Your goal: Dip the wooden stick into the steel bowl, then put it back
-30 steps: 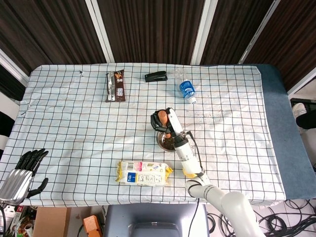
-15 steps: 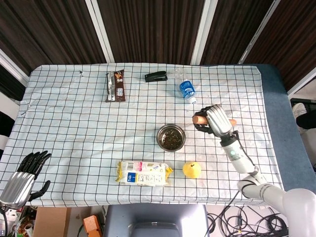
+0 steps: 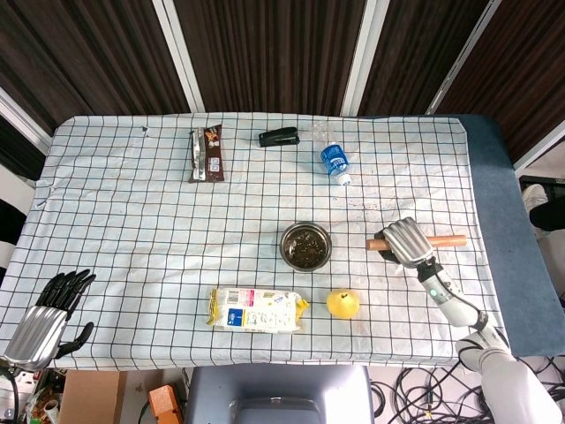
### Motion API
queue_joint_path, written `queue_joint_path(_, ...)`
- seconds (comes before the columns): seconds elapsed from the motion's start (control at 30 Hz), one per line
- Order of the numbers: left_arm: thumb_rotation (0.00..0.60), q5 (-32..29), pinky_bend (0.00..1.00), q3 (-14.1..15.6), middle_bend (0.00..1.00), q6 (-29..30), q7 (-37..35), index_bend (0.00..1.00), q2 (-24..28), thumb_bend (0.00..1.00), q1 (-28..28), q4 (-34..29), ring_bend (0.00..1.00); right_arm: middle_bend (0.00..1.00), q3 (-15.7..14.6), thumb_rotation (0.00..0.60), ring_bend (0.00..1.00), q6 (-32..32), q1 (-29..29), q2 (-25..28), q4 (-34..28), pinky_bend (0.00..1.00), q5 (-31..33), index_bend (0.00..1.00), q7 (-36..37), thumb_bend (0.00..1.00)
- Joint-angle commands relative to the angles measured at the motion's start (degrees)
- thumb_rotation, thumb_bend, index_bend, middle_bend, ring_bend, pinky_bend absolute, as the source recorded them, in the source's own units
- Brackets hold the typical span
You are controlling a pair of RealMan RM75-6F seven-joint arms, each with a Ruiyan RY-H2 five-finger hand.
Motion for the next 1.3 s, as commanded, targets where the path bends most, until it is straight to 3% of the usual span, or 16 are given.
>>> queue_joint_path(0.03,0.600,-0.05,0.00,0.21,0.05,-0.65,-0.34,0.00,-0.07,0.39,-0.21,0.19,0.00,1.00,0.16,0.600,0.91,-3.12,-0.30,-1.64,1.15,0.92,0.46,1.00,-0.50,0.68)
queue_joint_path(0.13,0.600,-0.81,0.00,0.27,0.05,-1.90,-0.62,0.00,0.10,0.39,-0.56,0.23,0.00,0.92,0.17,0.600,0.81,-6.19,-0.24,-1.61,0.61,0.82,0.80,0.92,-1.81,0.67)
queue_joint_path(0.33,0.600,0.40,0.00,0.57,0.05,-0.79,-0.49,0.00,0.10,0.39,-0.33,0.06,0.00,0.57,-0.44,0.597,0.50,-11.94,0.00,1.25,-4.29,0.56,0.98,0.54,-5.78,0.54)
queue_joint_path(0.47,0.600,0.67,0.00,0.64,0.04,-0.17,-0.48,0.00,0.13,0.39,-0.10,0.09,0.00,0.39,-0.25,0.531,0.34,-13.81,-0.18,4.09,-9.60,0.45,1.56,0.33,-7.94,0.45)
queue_joint_path(0.7,0.600,0.80,0.00,0.66,0.04,0.26,-0.66,0.00,0.26,0.39,0.04,0.08,0.00,0.21,1.04,0.409,0.19,-13.39,-1.24,10.20,-20.56,0.35,3.06,0.08,-13.11,0.33)
queue_joint_path(0.83,0.600,0.95,0.00,0.71,0.04,0.45,-0.60,0.00,0.23,0.39,0.11,0.07,0.00,0.15,2.46,0.368,0.14,-11.50,-1.76,14.73,-28.41,0.32,3.92,0.02,-16.70,0.30)
queue_joint_path(1.07,0.600,1.01,0.00,0.72,0.05,0.61,-0.50,0.00,0.25,0.39,0.17,-0.04,0.00,0.10,3.28,0.306,0.10,-8.20,-3.04,23.76,-42.91,0.29,3.78,0.00,-22.42,0.26)
queue_joint_path(1.3,0.600,1.30,0.00,0.68,0.04,1.59,-0.55,0.00,0.35,0.39,0.53,-0.14,0.00,0.08,2.77,0.299,0.08,0.66,-7.10,35.69,-61.65,0.27,0.66,0.00,-25.68,0.24)
